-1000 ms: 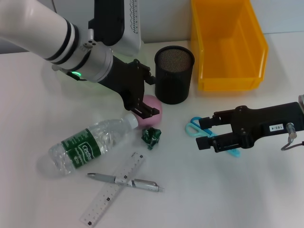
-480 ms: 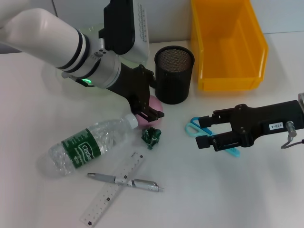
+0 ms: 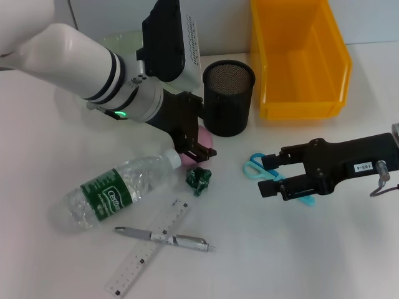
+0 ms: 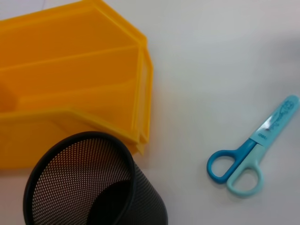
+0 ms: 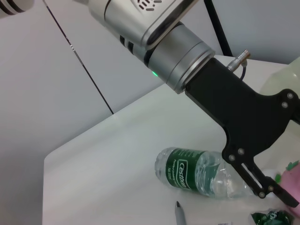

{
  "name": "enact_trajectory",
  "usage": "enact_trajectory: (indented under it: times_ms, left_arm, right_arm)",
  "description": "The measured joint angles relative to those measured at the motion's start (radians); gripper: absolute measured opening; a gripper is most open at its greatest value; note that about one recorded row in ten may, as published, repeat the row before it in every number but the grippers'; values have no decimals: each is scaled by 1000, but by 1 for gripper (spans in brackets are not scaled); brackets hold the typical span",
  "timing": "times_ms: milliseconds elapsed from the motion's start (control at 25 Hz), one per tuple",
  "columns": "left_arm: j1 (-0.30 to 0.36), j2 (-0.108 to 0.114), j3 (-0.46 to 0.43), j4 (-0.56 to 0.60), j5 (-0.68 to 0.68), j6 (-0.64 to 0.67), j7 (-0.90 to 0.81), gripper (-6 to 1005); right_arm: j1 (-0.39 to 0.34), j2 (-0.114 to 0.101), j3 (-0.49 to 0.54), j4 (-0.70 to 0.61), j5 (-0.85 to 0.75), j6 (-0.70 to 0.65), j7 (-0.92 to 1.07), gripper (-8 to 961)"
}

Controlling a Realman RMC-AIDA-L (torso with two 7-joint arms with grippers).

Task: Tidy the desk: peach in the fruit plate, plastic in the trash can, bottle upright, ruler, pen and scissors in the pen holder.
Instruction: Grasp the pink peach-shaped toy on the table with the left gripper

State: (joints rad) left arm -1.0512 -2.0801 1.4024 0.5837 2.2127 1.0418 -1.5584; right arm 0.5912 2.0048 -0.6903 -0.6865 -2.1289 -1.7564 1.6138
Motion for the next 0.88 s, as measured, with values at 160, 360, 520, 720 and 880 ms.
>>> enact_trajectory:
  times_ms: [160, 360, 520, 720, 880]
  left_arm:
    - [-1, 0, 23, -24, -24, -38, 0, 750]
    - [0, 0, 51, -38, -30, -66, 0, 747]
    - [0, 0, 52, -45, -31, -75, 0, 744]
    - [1, 0, 68, -48, -31, -77, 0, 741]
    - [1, 0, 77, -51, -37, -79, 0, 738]
  right_arm:
    - [1, 0, 0, 1, 0, 1, 0, 716]
    - [2, 0, 0, 1, -1, 1, 0, 715]
    - [3, 0, 0, 0, -2, 2, 0, 713]
    - [9, 0, 0, 1, -2, 2, 0, 712]
    - [12, 0, 0, 2, -2, 3, 0, 711]
